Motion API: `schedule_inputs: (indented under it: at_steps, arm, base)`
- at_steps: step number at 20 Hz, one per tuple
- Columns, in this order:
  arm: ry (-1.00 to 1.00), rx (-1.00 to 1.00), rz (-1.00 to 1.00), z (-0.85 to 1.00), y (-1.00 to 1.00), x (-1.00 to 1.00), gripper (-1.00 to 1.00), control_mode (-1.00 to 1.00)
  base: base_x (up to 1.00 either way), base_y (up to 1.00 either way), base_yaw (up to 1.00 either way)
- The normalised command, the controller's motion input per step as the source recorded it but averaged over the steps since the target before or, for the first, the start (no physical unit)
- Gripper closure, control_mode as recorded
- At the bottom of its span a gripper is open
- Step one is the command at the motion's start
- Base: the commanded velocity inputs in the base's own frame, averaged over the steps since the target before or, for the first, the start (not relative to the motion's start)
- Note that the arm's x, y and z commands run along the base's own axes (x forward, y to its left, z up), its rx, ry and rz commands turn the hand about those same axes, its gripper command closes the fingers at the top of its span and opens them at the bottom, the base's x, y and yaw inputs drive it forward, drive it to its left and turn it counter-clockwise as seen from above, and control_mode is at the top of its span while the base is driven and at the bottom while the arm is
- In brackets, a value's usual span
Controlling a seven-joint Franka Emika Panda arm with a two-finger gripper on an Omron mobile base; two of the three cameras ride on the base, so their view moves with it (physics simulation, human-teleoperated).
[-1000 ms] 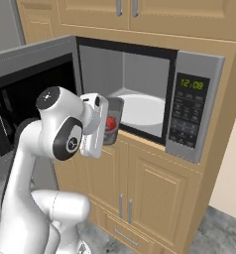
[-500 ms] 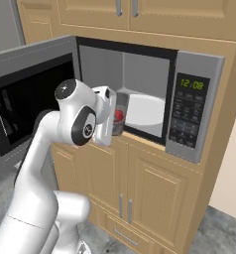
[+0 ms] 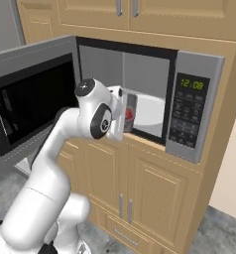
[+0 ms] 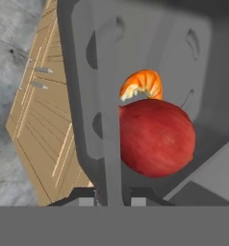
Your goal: Place the tupperware containing the shrimp and onion meal in the microwave. Close the microwave door and press the start button to reheat the meal.
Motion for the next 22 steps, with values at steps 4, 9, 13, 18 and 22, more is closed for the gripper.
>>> schedule_inputs:
  at_steps: [4, 9, 13, 18, 22]
  arm:
    - [0.0, 0.0, 0.0, -0.34, -0.2, 0.57, 1.0, -1.0]
    - [0.0, 0.0, 0.0, -0.18, -0.11, 0.62, 1.0, -1.0]
    - [0.0, 0.0, 0.0, 0.0, -0.05, 0.62, 1.0, -1.0]
    - [0.0, 0.0, 0.0, 0.0, -0.05, 0.62, 1.0, -1.0]
    - [0.0, 0.0, 0.0, -0.01, -0.14, 0.49, 1.0, -1.0]
  base:
    - [0.0, 0.0, 0.0]
    - [0.0, 0.0, 0.0]
    - [0.0, 0.0, 0.0]
    - [0.0, 0.0, 0.0]
    - [0.0, 0.0, 0.0]
